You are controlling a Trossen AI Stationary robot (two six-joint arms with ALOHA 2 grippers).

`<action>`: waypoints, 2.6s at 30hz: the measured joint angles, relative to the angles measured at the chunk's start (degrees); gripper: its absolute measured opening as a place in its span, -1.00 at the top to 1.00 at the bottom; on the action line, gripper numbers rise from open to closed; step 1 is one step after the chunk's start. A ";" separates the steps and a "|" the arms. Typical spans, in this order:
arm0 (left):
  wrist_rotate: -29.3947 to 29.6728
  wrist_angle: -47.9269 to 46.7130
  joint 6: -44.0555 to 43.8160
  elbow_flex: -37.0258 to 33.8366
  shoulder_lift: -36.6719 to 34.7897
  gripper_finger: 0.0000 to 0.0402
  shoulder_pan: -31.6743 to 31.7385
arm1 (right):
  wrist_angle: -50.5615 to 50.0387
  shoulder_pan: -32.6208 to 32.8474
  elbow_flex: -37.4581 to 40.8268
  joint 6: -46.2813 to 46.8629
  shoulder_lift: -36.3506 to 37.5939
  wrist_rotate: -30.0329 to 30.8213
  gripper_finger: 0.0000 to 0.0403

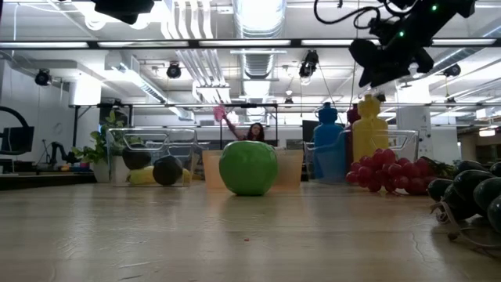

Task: Pick & Place Food Item
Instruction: Put the purple grapes into the left transparent bin

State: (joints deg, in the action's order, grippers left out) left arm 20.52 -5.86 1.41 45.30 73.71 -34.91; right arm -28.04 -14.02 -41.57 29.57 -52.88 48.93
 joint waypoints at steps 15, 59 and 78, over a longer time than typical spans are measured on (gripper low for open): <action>0.01 -0.01 0.00 0.00 0.00 -0.17 -0.01 | -8.64 3.49 -8.94 -0.01 0.37 -7.43 0.27; 0.03 1.79 -1.42 -0.02 -0.02 -0.17 0.17 | -8.84 50.51 -10.35 3.90 -10.37 -13.54 0.81; 0.03 1.80 -1.57 -0.02 0.00 -0.16 0.18 | -7.87 50.24 -10.31 7.00 -18.20 -17.62 0.70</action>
State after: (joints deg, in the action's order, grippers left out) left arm 20.56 -4.06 -0.16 45.28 73.71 -34.73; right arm -35.91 36.22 -51.88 36.57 -71.08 31.30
